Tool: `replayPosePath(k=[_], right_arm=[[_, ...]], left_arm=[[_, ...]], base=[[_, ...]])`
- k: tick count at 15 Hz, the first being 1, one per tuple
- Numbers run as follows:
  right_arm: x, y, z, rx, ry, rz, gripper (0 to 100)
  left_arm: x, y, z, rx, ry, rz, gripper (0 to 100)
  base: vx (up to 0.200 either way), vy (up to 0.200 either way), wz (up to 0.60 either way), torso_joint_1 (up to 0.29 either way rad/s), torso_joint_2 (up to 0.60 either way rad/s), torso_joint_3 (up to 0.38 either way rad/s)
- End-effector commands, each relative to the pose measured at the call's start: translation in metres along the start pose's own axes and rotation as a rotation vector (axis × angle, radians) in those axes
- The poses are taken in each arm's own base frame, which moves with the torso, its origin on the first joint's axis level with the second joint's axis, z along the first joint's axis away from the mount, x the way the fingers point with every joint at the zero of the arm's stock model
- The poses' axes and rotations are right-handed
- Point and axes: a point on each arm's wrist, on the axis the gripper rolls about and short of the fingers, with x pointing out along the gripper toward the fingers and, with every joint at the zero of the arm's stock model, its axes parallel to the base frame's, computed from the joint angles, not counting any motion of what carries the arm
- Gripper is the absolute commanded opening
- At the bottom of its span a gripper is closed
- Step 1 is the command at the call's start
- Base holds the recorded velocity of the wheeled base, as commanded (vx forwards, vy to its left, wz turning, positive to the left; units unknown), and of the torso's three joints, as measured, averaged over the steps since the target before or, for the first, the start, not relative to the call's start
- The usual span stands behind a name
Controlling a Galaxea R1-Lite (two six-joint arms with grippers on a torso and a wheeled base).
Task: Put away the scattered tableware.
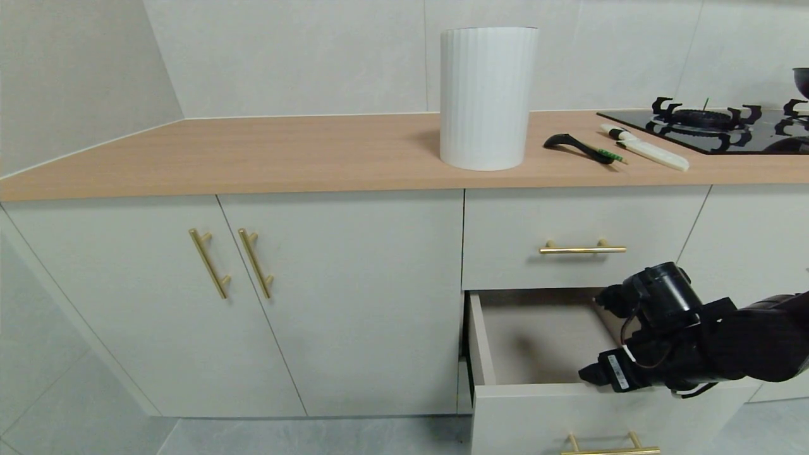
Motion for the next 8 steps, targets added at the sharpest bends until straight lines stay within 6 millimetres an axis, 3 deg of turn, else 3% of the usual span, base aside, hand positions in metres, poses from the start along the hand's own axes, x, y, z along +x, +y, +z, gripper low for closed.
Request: replayPosePath(k=[1,8], right_arm=[[-0.010,0.001,-0.004,-0.041,0.028,0.004,100],[-0.029,0.008,-0.031,-0.220,0.250,0.025,100]], left_arm=[[0.000,0.000,0.000,0.000,0.001,0.000,100],[0.000,0.000,0.000,0.000,0.001,0.000,100]], base=[[0.000,0.000,0.00,0.000,0.00,0.000],[0.000,0.000,0.00,0.000,0.00,0.000]])
